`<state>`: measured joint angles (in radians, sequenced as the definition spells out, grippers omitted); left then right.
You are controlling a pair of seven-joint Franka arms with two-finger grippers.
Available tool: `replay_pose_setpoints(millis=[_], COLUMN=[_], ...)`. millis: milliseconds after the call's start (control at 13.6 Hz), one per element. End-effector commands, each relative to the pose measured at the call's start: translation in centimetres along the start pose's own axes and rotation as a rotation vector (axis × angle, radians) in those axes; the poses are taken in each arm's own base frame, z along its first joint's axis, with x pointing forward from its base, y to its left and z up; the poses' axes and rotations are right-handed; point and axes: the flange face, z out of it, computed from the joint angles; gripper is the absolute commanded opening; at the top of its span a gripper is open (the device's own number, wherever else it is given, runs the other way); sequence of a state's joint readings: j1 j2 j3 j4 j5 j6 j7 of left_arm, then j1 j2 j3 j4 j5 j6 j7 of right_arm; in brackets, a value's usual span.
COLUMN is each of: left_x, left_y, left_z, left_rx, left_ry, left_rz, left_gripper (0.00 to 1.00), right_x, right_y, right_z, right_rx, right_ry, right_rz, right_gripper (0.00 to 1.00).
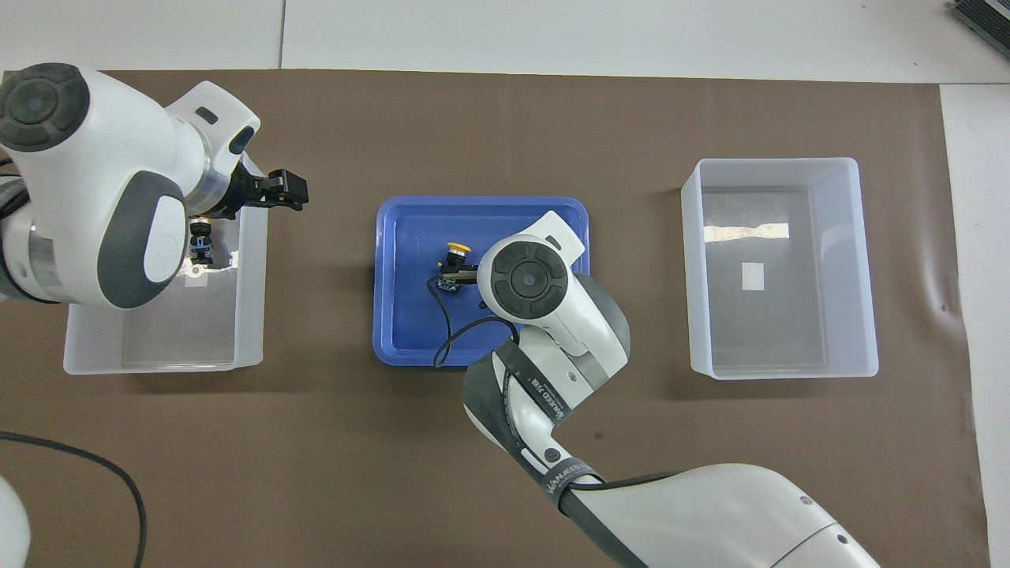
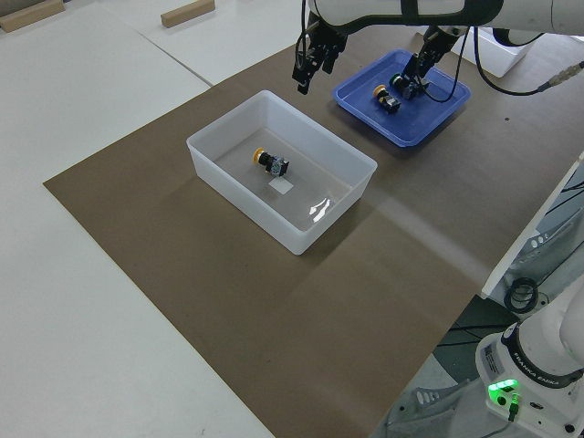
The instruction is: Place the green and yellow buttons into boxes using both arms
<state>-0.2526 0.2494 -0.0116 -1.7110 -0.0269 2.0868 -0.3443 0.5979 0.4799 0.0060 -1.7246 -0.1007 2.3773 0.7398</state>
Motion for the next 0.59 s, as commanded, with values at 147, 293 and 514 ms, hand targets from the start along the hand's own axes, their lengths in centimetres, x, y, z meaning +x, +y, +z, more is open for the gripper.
replay_pose_setpoints(millis=[147, 293, 514], left_x=[-2.7, -3.8, -5.3], left_y=[6.0, 7.8, 11.0], left_z=[2.6, 5.0, 8.9], left_rx=[-0.043, -0.062, -0.074], left_ry=[0.066, 0.086, 0.085], left_rz=[-0.081, -0.097, -0.089], left_gripper=[0.83, 0.80, 0.77], right_x=[-0.2, -0.3, 0.0], right_y=[-0.8, -0.7, -0.2], right_z=[1.4, 1.8, 1.9], right_rx=[-0.001, -0.006, -0.008], right_ry=[0.018, 0.014, 0.017], right_rz=[0.014, 0.012, 0.011], right_gripper=[0.61, 0.61, 0.61])
